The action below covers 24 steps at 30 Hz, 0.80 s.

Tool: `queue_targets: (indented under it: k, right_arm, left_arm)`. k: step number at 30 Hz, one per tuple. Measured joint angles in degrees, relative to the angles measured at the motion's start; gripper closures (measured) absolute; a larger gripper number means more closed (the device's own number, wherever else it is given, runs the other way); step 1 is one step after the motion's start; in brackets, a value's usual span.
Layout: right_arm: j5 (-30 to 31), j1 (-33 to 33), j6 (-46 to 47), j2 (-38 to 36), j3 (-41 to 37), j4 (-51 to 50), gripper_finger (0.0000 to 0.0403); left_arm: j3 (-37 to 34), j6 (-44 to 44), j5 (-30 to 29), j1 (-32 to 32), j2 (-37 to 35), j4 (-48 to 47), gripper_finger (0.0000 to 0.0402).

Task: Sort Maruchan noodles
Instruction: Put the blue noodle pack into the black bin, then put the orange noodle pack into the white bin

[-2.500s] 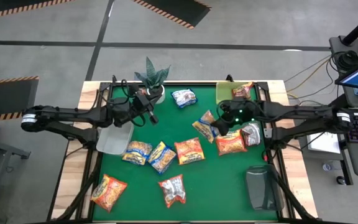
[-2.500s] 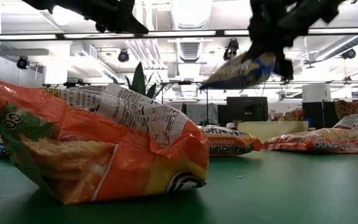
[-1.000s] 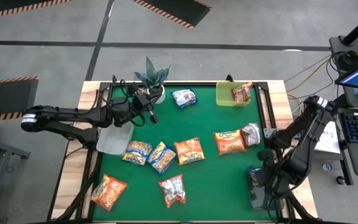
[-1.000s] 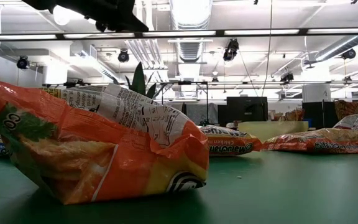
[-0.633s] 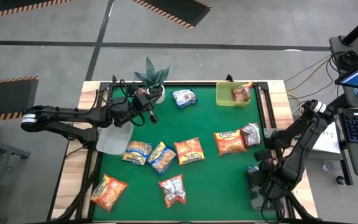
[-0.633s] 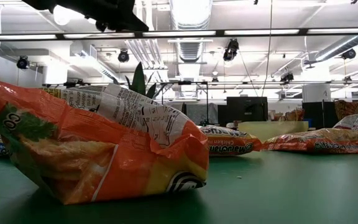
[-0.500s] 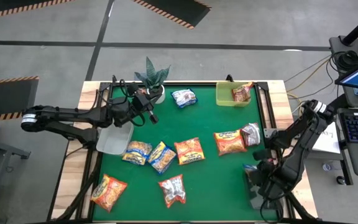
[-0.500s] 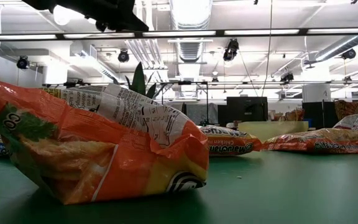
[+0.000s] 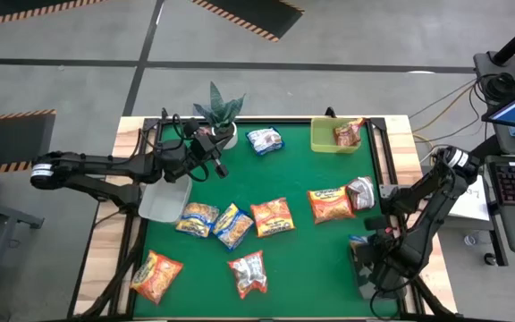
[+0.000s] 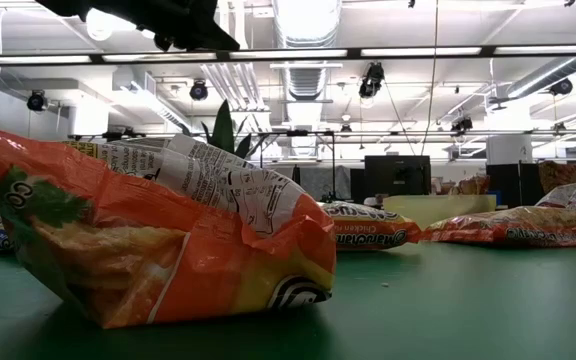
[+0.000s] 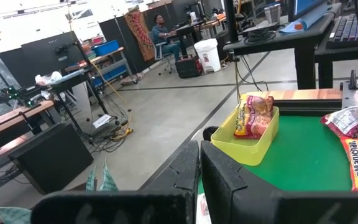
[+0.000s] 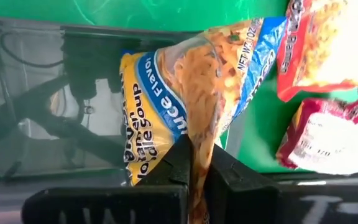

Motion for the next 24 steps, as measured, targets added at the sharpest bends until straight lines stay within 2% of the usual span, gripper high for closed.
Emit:
queue_targets:
  k: [9,13,17,19,21,24]
  right_arm:
    - [-1.5,-0.01,5.31,-0.07,-0.1,-0.54,0.033]
    - [-1.81,-0.01,2.6,-0.09,1.27,-2.54,0.0312]
    - [-1.73,-0.31,-0.51,-0.11,5.44,-7.21,0.0313]
    - [0.23,-0.85,-0.72,-0.11,7.82,-8.75,0.0318]
    - [4.64,-1.25,-0.2,-0.12,9.83,-9.93,0.0324]
    - [16.89,-2.21,6.99,-0.16,11.25,-9.93,0.0332]
  left_arm:
    - [0.0,0.0,0.0,0.0,0.0,0.02,0.0402]
    - [0.0,-0.04,0.0,0.0,0.0,0.01,0.0402]
    - [0.0,-0.94,0.0,0.0,0.0,-0.02,0.0402]
    - [0.0,-1.65,0.02,-0.02,0.0,-0.14,0.0402]
    - [0.0,-2.68,0.04,-0.01,0.0,-0.38,0.0402]
    - [0.0,-4.4,0.2,0.0,0.0,-1.53,0.0402]
